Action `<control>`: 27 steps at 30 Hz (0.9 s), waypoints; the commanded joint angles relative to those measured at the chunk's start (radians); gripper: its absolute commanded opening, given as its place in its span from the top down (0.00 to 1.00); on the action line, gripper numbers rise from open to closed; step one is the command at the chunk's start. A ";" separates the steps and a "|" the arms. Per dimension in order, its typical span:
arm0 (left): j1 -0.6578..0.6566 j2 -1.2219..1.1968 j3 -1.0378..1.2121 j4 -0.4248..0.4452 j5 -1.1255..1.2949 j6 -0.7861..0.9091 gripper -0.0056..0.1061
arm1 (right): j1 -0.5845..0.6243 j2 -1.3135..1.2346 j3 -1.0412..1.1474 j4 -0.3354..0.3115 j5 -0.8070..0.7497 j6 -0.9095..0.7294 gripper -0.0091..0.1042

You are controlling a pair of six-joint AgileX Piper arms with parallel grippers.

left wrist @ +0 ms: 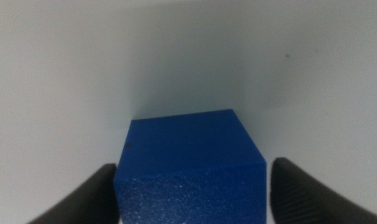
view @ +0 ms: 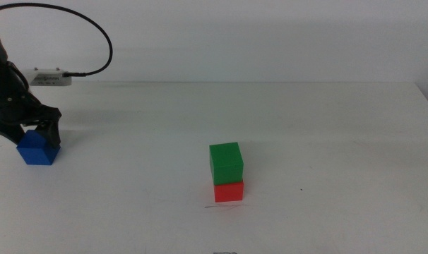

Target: Stack red cubes first, then green, then blue cubes in a specific spot.

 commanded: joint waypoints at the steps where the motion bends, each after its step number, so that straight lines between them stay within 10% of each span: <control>1: 0.000 -0.061 -0.033 -0.025 0.073 -0.002 0.37 | -0.009 0.006 -0.024 -0.001 -0.074 -0.015 0.31; 13: -0.082 -0.230 0.033 -0.039 0.093 -0.227 0.96 | -0.009 0.006 -0.024 -0.001 -0.074 -0.015 0.31; 19: -0.317 -0.405 0.103 -0.042 0.093 -0.657 0.96 | -0.009 0.006 -0.024 -0.001 -0.074 -0.015 0.31; 27: -0.635 -0.396 0.005 -0.044 0.093 -0.765 0.96 | -0.009 0.006 -0.024 -0.001 -0.074 -0.015 0.31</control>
